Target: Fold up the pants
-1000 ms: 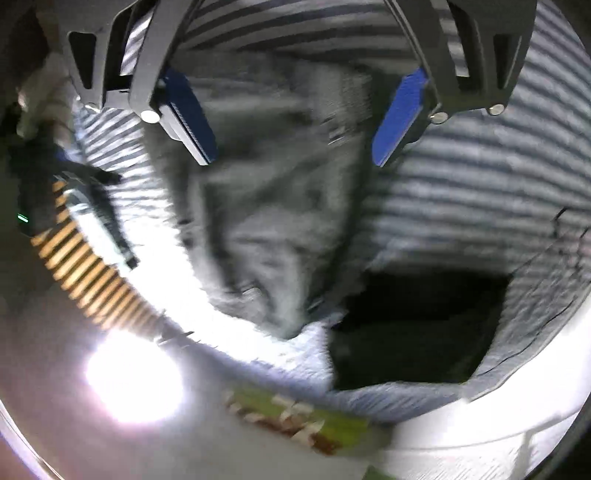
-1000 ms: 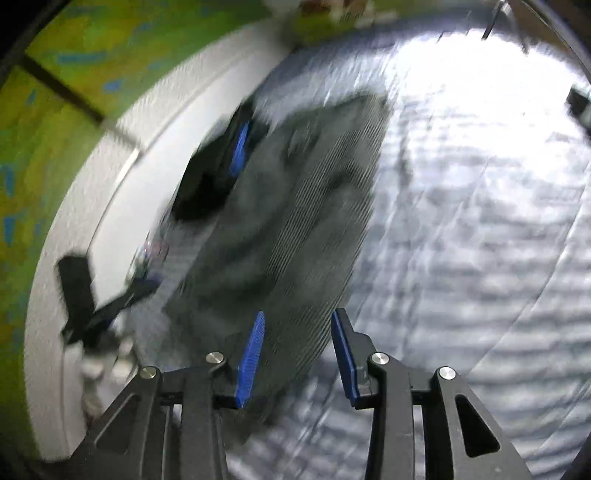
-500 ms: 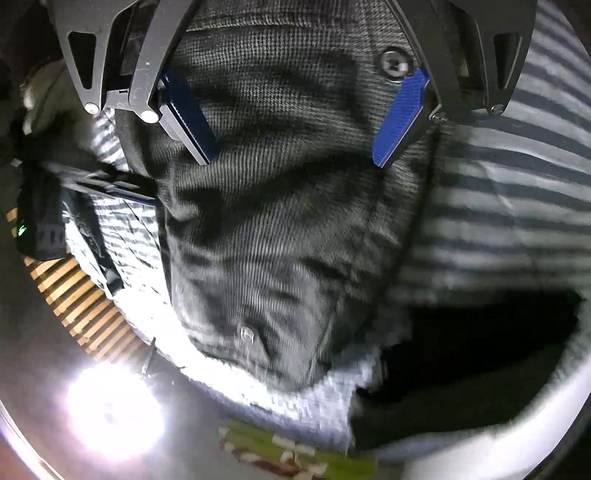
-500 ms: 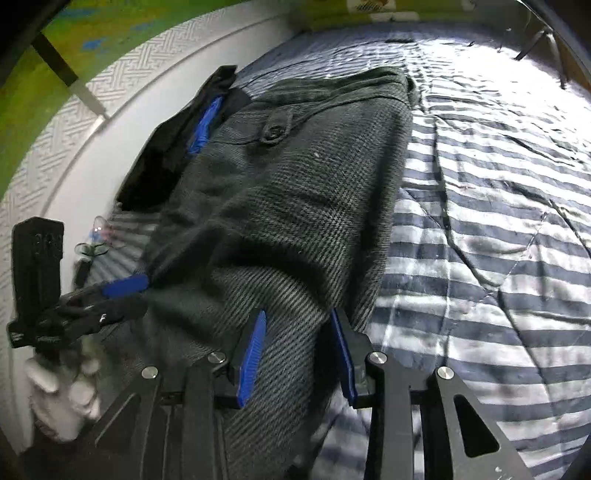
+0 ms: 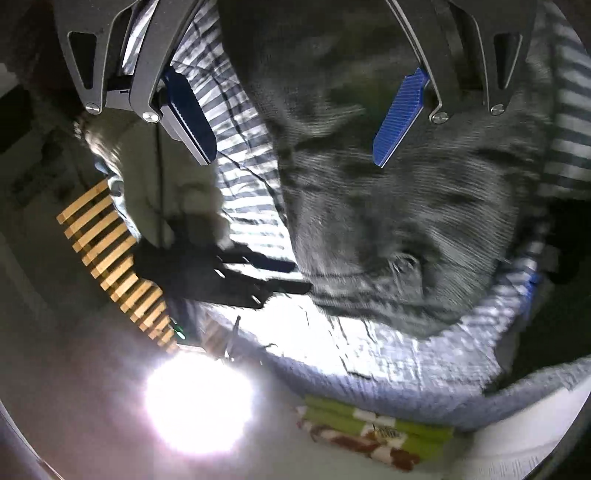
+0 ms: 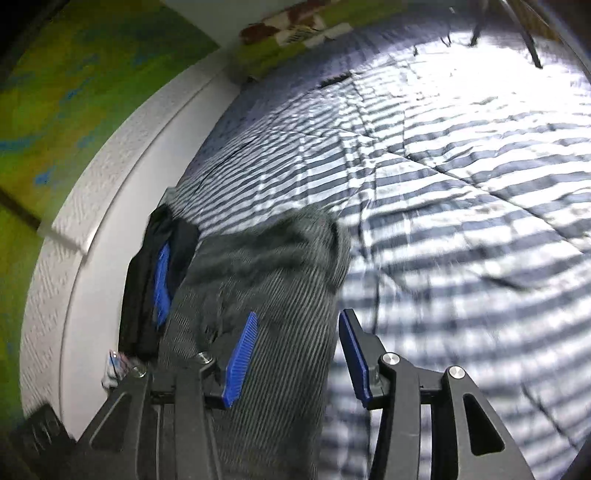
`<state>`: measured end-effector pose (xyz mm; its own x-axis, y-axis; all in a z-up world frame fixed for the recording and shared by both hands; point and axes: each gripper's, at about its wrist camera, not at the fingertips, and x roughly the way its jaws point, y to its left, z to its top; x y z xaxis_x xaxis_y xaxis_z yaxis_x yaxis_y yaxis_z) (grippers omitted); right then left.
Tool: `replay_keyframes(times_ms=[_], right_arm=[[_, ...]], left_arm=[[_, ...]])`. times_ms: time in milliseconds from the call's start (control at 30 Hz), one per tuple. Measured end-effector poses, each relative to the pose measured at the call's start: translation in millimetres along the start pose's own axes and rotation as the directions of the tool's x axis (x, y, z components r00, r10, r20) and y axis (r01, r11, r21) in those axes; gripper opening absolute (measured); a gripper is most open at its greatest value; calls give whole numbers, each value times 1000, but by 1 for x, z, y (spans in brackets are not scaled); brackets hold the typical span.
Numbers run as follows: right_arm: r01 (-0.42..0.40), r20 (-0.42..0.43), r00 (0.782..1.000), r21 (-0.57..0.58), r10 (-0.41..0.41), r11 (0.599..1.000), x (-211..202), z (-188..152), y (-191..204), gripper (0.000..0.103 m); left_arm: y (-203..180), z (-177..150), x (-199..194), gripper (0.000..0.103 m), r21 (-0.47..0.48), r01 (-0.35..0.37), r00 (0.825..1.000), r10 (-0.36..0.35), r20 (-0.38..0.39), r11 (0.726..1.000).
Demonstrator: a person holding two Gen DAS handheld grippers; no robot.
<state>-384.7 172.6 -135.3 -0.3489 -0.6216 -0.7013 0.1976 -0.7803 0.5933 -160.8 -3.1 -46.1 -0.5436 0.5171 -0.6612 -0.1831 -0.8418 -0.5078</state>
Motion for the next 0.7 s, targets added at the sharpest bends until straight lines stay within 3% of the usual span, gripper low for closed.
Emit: replay_keyframes(times_ms=[100, 200, 300, 400, 467, 533, 600, 700], right_arm=[[23, -3, 1000, 23, -23, 999, 24, 11, -7, 43], [-28, -15, 999, 65, 29, 998, 44, 13, -15, 43], [-82, 0, 997, 70, 82, 994, 50, 12, -16, 43], [-112, -1, 994, 65, 112, 992, 54, 12, -15, 44], [-148, -1, 989, 80, 148, 986, 56, 14, -16, 45], [-151, 2, 989, 74, 151, 986, 54, 13, -16, 45], [-138, 0, 990, 48, 138, 989, 56, 13, -10, 40], [-104, -13, 995, 10, 104, 995, 57, 14, -1, 28]], left_arm=[[12, -1, 28, 89, -18, 5, 998, -6, -62, 1000], [31, -9, 61, 87, -54, -42, 986, 33, -166, 998], [26, -6, 56, 88, -39, -44, 988, 37, -153, 998], [9, -3, 40, 89, 27, -71, 993, 73, -92, 997], [0, -1, 35, 96, 82, -94, 994, 98, -54, 992], [5, -3, 50, 101, 77, -143, 984, 150, -95, 987], [18, -11, 74, 100, 68, -207, 958, 216, -188, 976], [-2, -13, 73, 101, 163, -292, 937, 316, -147, 942]])
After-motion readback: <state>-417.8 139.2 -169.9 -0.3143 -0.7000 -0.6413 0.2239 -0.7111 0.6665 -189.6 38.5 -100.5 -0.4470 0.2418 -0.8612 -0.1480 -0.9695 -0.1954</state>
